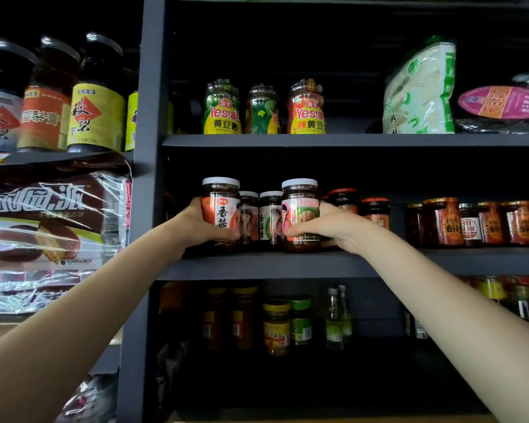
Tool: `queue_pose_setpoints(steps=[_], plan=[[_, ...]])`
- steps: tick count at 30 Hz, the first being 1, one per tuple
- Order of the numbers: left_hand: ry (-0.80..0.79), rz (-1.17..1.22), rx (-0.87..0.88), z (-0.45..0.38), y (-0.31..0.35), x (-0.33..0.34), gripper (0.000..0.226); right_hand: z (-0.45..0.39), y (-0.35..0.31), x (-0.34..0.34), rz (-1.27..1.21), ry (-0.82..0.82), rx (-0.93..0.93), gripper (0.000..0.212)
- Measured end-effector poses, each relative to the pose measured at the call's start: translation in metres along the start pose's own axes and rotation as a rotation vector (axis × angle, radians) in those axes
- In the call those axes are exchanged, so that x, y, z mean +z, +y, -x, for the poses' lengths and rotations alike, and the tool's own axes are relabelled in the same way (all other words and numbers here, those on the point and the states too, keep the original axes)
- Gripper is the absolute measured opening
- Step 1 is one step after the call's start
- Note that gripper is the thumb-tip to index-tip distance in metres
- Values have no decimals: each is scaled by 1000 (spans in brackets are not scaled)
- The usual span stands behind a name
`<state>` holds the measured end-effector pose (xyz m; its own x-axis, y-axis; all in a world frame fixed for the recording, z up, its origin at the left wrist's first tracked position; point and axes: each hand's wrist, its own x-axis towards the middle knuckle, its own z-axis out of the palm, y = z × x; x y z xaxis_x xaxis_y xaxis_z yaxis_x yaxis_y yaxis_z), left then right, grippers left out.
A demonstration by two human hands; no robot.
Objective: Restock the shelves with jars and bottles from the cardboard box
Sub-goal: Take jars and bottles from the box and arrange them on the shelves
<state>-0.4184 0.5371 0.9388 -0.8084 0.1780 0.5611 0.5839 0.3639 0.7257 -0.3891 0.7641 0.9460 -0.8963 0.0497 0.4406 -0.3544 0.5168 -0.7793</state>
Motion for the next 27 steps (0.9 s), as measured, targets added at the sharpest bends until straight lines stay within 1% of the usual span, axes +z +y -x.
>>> queue_pose_setpoints(steps=[1,2,6,11,16,18,21,22,25,27], plan=[[3,-5,-5,1,1,0,84,3,0,0,-4,-3,-19,46],[5,-9,-3,1,1,0,82,4,0,0,-23,-5,-33,41],[-2,-31,26,3,1,-2,69,7,0,-2,-97,-10,-32,53],[19,-26,26,1,-8,-4,68,8,-3,1,-204,-120,7,52],[-84,29,-27,-1,-8,-6,69,3,-4,4,-211,-100,35,57],[-105,19,-42,0,-5,-6,63,0,-2,4,-175,-72,41,64],[-113,0,-26,2,-3,-2,52,-5,1,4,17,37,28,90],[-94,-8,-7,2,-4,-1,51,-6,1,4,34,60,25,92],[-29,-37,14,1,-5,1,58,-6,-1,3,5,52,8,70],[-13,-37,4,-1,-7,1,68,-5,-3,2,-30,42,9,65]])
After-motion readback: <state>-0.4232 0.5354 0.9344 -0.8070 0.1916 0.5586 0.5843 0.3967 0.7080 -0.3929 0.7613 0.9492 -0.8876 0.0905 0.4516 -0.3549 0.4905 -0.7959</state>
